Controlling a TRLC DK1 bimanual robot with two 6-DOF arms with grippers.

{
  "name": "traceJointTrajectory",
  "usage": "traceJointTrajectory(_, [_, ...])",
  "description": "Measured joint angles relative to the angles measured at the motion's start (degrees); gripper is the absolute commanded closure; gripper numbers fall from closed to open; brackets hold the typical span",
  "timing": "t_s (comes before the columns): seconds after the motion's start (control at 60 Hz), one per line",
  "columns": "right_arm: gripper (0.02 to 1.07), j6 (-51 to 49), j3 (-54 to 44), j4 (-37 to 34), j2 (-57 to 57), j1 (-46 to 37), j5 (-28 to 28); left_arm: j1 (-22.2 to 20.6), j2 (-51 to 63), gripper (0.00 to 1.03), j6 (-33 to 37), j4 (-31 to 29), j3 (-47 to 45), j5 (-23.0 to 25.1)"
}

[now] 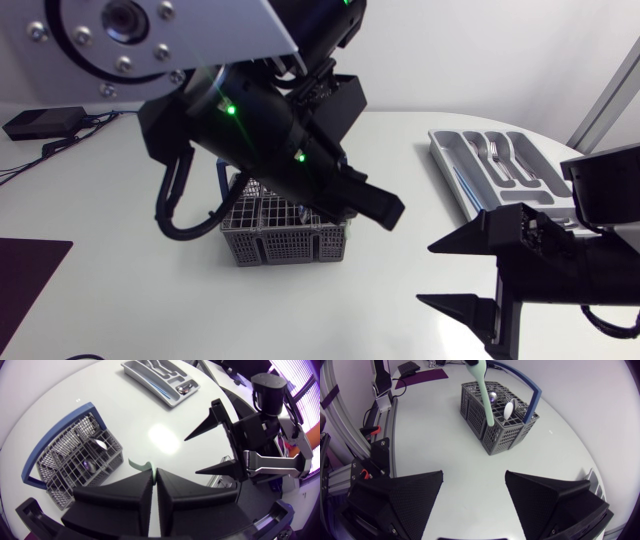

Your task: Unload the cutlery basket into the drawer organizer.

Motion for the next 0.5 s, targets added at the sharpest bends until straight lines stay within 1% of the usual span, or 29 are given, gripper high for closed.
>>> traceJointTrajectory(0.183, [0.18,0.3,0.3,0.3,0.0,1.6,-1.5,-1.4,0.0,0.97,0.0,-0.7,-0.2,3.6])
traceJointTrajectory(0.267, [0.18,1.0,0.3,1.4,0.6,2.8,-2.2,-1.5,0.0,0.97,0.0,-1.1,-0.3,6.4])
traceJointTrajectory(0.383, [0.18,2.0,0.3,3.3,0.8,4.8,-2.4,-2.2,0.0,0.97,0.0,-1.6,-0.4,7.8])
traceJointTrajectory(0.5, [0.18,3.3,0.3,4.9,1.3,7.2,-2.5,-3.3,0.0,0.97,0.0,-1.9,-0.5,8.1])
